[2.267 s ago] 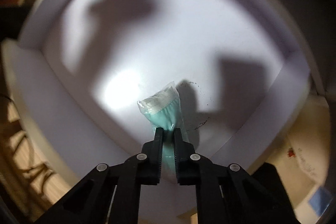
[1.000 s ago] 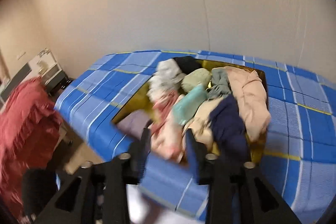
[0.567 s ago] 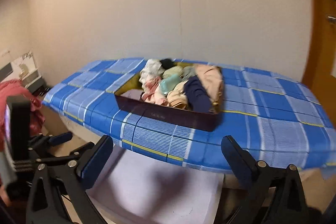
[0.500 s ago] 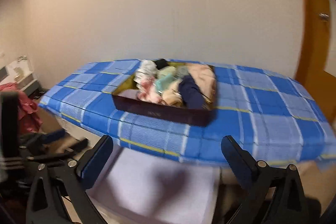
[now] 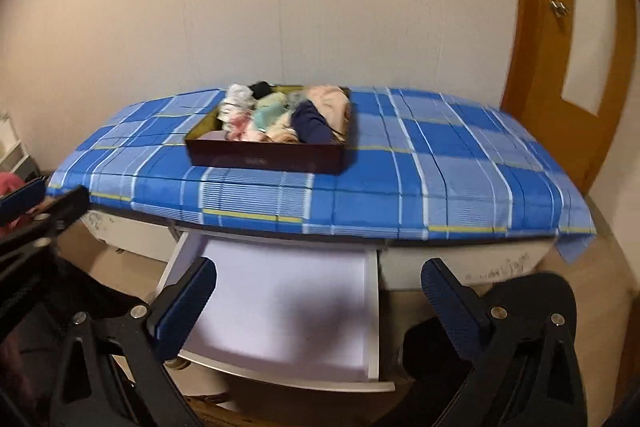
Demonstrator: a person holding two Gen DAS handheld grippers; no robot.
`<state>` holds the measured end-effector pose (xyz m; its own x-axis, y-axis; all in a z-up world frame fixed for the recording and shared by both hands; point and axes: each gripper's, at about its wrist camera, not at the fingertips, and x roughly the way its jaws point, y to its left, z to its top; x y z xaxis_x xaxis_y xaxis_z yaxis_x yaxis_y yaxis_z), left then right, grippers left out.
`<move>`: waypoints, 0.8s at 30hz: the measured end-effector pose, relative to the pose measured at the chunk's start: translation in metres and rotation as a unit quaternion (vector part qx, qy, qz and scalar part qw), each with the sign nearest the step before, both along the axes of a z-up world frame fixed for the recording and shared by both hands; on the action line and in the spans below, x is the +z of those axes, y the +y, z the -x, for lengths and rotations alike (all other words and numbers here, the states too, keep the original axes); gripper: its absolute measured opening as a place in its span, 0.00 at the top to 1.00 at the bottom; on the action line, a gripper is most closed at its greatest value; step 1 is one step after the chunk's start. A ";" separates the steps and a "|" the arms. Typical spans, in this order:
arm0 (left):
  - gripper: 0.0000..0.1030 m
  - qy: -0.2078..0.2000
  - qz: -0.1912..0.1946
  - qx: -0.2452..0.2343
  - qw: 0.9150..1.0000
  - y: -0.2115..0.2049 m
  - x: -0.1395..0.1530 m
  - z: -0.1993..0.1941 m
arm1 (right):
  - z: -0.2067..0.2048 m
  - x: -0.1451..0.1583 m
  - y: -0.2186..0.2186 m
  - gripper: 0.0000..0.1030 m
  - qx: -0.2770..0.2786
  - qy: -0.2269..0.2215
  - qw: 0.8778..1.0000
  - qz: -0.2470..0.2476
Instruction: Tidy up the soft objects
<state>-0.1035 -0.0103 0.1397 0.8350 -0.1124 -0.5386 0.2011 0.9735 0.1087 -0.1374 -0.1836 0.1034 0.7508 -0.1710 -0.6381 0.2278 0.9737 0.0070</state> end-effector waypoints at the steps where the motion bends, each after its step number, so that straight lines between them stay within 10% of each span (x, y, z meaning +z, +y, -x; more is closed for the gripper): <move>1: 0.39 0.001 0.004 -0.005 1.000 0.000 0.001 0.000 | 0.000 -0.003 -0.003 0.00 -0.006 0.007 1.000 -0.007; 24: 0.39 0.046 0.010 0.008 0.999 0.003 -0.014 -0.010 | -0.002 -0.007 0.007 0.00 0.006 0.022 1.000 0.009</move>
<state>-0.0938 -0.0078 0.1261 0.7841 -0.1099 -0.6108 0.1931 0.9785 0.0719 -0.1351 -0.1768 0.0965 0.7247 -0.1739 -0.6667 0.2157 0.9762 -0.0201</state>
